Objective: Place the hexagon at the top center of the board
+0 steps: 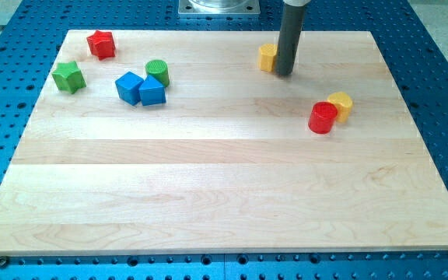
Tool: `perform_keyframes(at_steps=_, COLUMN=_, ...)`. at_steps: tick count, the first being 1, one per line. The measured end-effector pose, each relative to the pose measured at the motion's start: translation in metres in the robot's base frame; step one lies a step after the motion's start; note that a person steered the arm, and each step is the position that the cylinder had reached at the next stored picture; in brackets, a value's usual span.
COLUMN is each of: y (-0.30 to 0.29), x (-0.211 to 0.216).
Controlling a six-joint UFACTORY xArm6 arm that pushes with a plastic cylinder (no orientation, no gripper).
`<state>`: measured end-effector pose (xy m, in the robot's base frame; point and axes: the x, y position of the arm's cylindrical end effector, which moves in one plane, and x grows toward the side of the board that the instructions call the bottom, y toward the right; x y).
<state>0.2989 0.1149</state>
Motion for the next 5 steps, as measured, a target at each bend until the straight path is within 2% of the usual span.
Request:
perform_keyframes(at_steps=1, y=-0.075, x=-0.013)
perform_keyframes(at_steps=2, y=-0.095, x=0.007)
perform_keyframes(at_steps=3, y=-0.088, x=0.011)
perform_keyframes(at_steps=4, y=-0.046, x=-0.017)
perform_keyframes(at_steps=5, y=-0.073, x=-0.032)
